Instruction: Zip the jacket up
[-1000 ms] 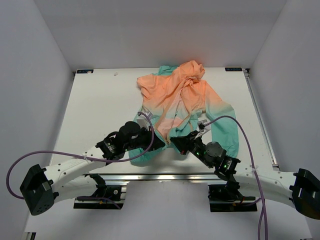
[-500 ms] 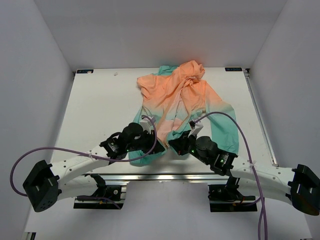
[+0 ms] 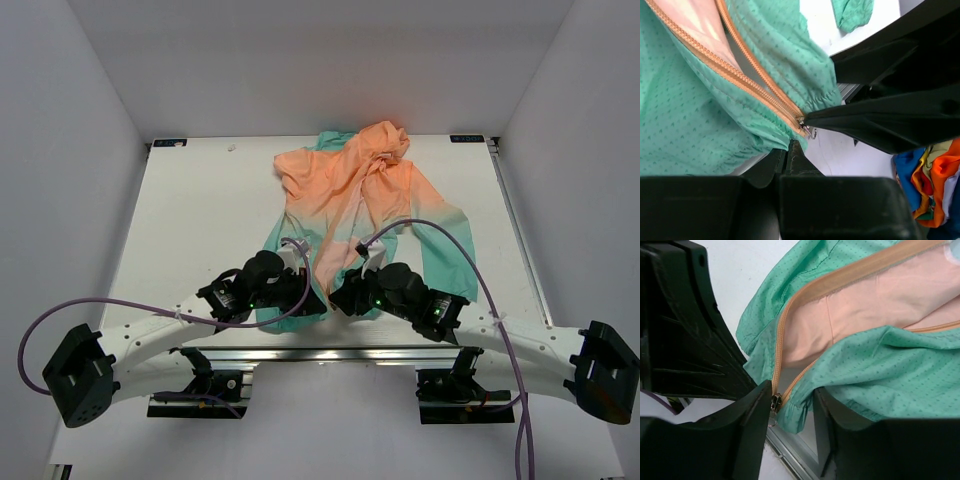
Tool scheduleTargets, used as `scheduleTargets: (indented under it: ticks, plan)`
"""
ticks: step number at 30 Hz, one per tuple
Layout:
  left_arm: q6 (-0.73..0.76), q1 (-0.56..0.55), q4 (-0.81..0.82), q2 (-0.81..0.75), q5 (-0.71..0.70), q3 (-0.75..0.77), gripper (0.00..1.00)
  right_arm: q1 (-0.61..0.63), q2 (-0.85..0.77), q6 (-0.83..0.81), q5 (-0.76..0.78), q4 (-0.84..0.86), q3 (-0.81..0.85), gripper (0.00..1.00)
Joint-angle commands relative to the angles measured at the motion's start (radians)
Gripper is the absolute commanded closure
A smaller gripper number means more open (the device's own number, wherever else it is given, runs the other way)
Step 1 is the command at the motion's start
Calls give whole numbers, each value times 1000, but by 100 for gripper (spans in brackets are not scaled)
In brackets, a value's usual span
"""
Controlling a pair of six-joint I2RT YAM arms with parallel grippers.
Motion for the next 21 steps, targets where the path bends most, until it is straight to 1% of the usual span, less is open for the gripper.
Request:
scheduleTargets:
  ticks: [1, 2, 3, 6, 8, 10, 15, 18, 19, 21]
  plan:
    - [-11, -6, -16, -15, 29, -10, 100, 1, -14, -58, -8, -34, 63, 55]
    - [-14, -6, -16, -15, 29, -10, 100, 1, -24, -78, -6, -45, 66, 54]
    - [-16, -6, -17, -15, 31, -12, 100, 1, -27, -93, -5, -57, 80, 49]
    - [-20, -7, -22, -10, 23, -9, 100, 1, -40, -145, 23, -125, 117, 41]
    - [-22, -6, -25, -9, 22, -6, 100, 1, -47, -179, 18, -183, 138, 29]
    - [-25, -7, -28, -9, 17, -1, 100, 1, -53, -230, 21, -220, 167, 12]
    - [-36, -6, -34, -15, 3, 2, 100, 27, -37, -366, 46, -361, 239, 11]
    - [-34, -6, -48, -10, 0, 14, 100, 93, -24, -408, 118, -424, 295, 11]
    - [-34, -7, -51, -10, 2, 16, 100, 141, -16, -435, 163, -444, 307, 11]
    - [-33, -7, -48, -4, 8, 21, 100, 188, -2, -452, 210, -477, 339, 11]
